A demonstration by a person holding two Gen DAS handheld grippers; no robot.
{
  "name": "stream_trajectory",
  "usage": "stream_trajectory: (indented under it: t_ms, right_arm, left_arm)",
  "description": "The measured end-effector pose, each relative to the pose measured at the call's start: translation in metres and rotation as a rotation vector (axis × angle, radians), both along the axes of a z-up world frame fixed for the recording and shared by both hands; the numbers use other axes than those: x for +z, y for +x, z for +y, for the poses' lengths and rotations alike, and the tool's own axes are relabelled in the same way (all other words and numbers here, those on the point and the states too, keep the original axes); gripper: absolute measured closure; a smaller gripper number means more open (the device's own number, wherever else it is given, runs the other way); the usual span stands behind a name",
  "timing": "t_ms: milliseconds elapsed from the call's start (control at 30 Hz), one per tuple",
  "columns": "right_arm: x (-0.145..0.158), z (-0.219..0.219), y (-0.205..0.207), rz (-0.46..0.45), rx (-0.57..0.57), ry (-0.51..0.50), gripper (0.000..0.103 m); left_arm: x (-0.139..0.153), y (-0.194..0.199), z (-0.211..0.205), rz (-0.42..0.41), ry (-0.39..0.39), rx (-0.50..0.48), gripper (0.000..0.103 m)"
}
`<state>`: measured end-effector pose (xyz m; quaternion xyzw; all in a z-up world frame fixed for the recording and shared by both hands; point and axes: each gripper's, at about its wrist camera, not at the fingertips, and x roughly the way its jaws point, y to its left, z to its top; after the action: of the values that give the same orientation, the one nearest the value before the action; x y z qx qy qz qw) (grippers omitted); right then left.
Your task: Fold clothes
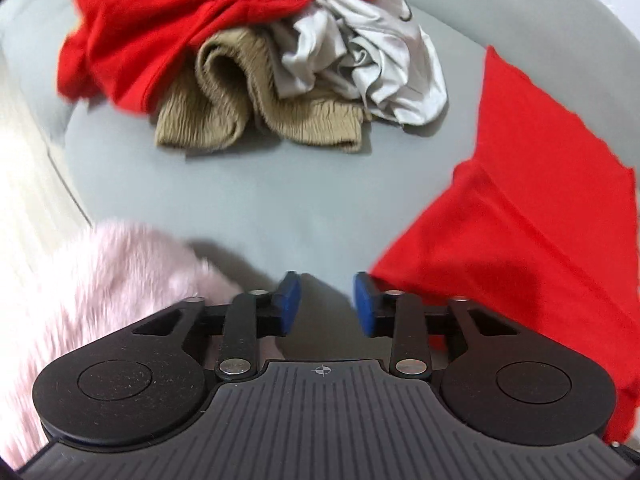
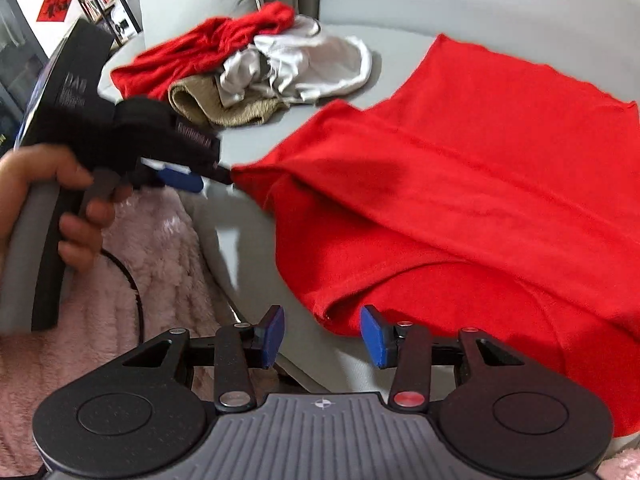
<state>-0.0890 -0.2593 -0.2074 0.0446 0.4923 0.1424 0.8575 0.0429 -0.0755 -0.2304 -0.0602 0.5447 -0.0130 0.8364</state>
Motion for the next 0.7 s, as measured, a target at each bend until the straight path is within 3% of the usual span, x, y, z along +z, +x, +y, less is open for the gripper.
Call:
stream_trajectory:
  t_ms: [167,233,267,300,367,433,567,600,667,700]
  right_arm:
    - [0.0,0.001,0.0,-0.014,0.005,0.011,0.066]
    - [-0.002,0.007,-0.001,-0.028,0.031,-0.012,0.079]
    - [-0.003,0.009,0.0,-0.031,0.037,-0.027,0.084]
    - [-0.004,0.011,0.0,-0.032,0.042,-0.041,0.095]
    - [-0.005,0.015,0.0,-0.028,0.054,-0.073,0.097]
    - [0.0,0.013,-0.002,-0.003,0.054,-0.083,0.097]
    - [0.002,0.001,-0.003,0.053,0.034,-0.09,0.097]
    - [-0.002,-0.001,-0.001,0.076,0.027,-0.086,0.097]
    - [-0.009,-0.002,0.0,0.106,0.019,-0.078,0.098]
    - [-0.012,-0.003,0.001,0.111,0.012,-0.075,0.098]
  left_arm:
    - [-0.006,0.004,-0.01,-0.038,0.046,-0.091,0.055]
    - [-0.007,0.003,-0.014,-0.055,0.062,-0.122,0.057]
    - [-0.007,0.003,-0.016,-0.062,0.067,-0.135,0.061]
    - [-0.007,0.002,-0.019,-0.073,0.08,-0.162,0.076]
    - [-0.003,0.003,-0.023,-0.091,0.126,-0.207,0.102]
    - [0.005,0.006,-0.021,-0.076,0.147,-0.226,0.103]
    - [0.007,0.012,-0.014,-0.081,0.271,-0.233,0.103]
    - [0.003,0.016,-0.011,-0.059,0.271,-0.225,0.103]
    - [0.001,0.018,-0.003,-0.04,0.18,-0.205,0.102]
    - [0.001,0.017,-0.003,-0.044,0.169,-0.202,0.096]
